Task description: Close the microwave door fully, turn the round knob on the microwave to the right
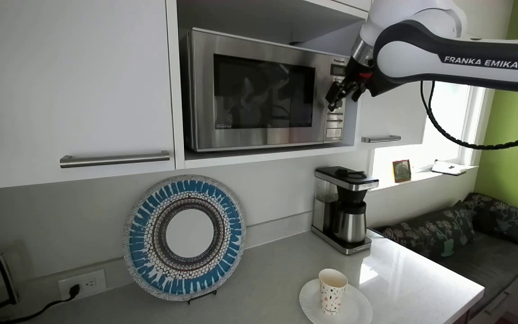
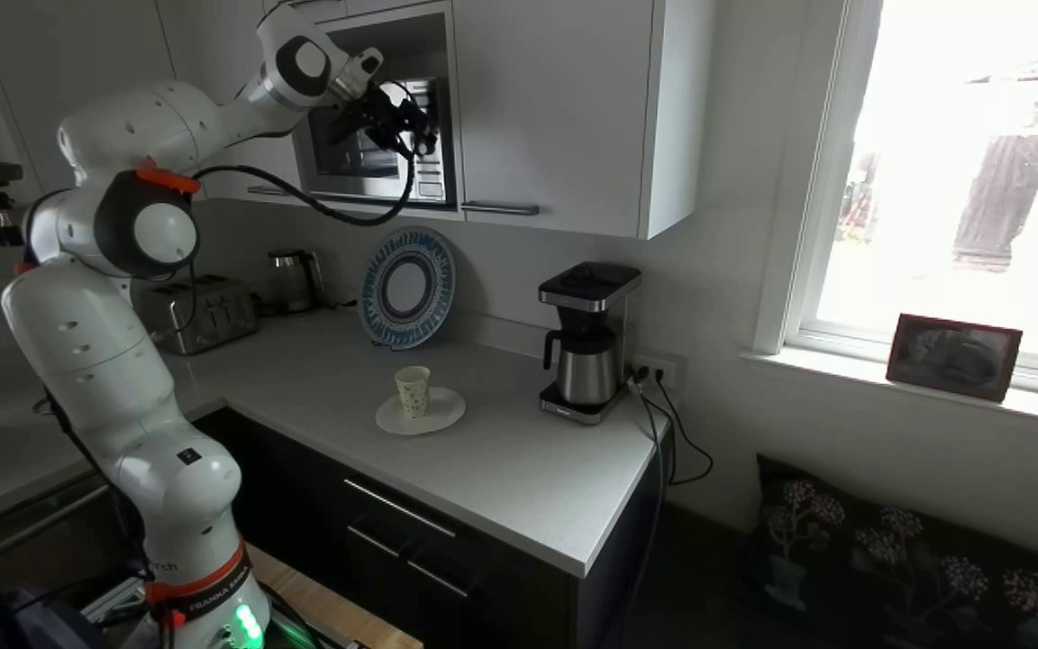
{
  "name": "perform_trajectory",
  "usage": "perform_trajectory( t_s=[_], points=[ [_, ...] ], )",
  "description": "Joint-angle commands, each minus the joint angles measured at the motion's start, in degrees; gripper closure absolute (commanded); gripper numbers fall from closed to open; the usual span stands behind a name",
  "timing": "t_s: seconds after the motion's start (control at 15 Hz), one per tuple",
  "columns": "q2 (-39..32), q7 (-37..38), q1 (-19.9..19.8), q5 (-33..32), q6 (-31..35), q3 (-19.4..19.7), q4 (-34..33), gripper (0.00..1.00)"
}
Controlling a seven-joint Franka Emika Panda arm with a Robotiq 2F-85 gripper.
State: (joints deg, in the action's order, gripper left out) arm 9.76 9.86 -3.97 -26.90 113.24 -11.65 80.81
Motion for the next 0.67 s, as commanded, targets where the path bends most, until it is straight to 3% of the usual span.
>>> perform_trajectory(
  t_s=[0.0,0.07,0.6],
  points=[
    [-1.90,-1.79,2.32,-2.24,-2.66,0.89,-2.80,0.08],
    [-2.19,-2.03,2.54,-2.58,-2.86,0.92,-3.21,0.20],
    [-2.57,-3.92,0.96,-3.00,-3.01,-0.70,-3.97,0.82]
  ],
)
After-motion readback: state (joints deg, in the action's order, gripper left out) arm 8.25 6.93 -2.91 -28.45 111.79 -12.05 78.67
